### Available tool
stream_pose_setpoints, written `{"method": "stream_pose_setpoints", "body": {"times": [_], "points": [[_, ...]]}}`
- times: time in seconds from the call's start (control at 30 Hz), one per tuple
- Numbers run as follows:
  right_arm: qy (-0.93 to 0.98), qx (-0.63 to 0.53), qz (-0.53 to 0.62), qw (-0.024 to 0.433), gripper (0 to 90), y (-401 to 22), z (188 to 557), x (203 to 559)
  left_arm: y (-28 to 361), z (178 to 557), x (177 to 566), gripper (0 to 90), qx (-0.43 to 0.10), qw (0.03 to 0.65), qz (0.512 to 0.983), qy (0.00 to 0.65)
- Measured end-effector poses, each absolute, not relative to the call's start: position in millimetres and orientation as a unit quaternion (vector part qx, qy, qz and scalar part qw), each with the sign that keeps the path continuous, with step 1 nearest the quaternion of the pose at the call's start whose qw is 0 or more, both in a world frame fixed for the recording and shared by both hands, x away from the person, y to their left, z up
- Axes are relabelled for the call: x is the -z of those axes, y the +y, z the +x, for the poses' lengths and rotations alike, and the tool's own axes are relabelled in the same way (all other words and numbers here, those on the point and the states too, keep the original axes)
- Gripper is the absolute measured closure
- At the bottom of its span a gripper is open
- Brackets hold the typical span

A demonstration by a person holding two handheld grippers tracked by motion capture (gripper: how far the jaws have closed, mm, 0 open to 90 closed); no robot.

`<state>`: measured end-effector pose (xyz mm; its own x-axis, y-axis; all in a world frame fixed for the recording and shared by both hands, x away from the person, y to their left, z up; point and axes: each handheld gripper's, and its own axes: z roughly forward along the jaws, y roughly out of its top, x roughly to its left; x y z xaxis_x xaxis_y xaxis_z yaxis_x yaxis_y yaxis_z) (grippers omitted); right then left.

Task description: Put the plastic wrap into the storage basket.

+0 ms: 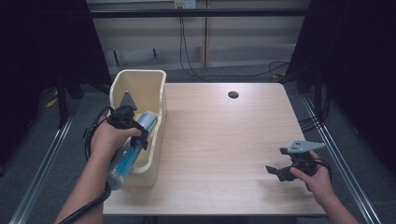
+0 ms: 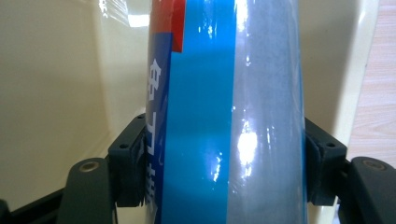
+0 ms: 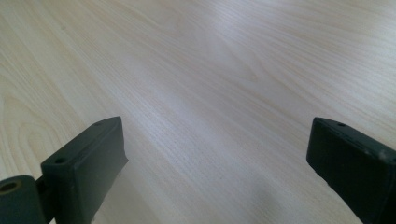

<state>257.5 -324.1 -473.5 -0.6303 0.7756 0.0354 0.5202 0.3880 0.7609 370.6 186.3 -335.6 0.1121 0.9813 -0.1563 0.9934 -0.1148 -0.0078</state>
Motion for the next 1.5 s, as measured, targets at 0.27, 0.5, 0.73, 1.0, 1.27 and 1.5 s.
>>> {"method": "stream_pose_setpoints", "body": {"times": [0.27, 0.5, 0.73, 1.0, 1.27, 1.5], "points": [[0.816, -0.386, 0.399, 0.164, 4.3, -325, 257, 474, 183, 374, 337, 31.9, 0.069, 0.045, 0.749, 0.658], [0.816, -0.384, 0.4, 0.164, 4.3, -326, 257, 474, 182, 376, 338, 31.8, 0.067, 0.043, 0.743, 0.664], [0.815, -0.385, 0.399, 0.167, 4.3, -326, 257, 474, 181, 378, 338, 31.7, 0.071, 0.035, 0.748, 0.659], [0.816, -0.385, 0.399, 0.164, 4.4, -327, 257, 474, 182, 381, 321, 35.7, 0.054, 0.077, 0.735, 0.672], [0.815, -0.385, 0.4, 0.165, 4.4, -327, 256, 473, 185, 376, 322, 30.1, 0.048, 0.083, 0.743, 0.663], [0.816, -0.382, 0.4, 0.168, 4.4, -327, 257, 473, 189, 375, 312, 26.2, 0.043, 0.095, 0.743, 0.662]]}}
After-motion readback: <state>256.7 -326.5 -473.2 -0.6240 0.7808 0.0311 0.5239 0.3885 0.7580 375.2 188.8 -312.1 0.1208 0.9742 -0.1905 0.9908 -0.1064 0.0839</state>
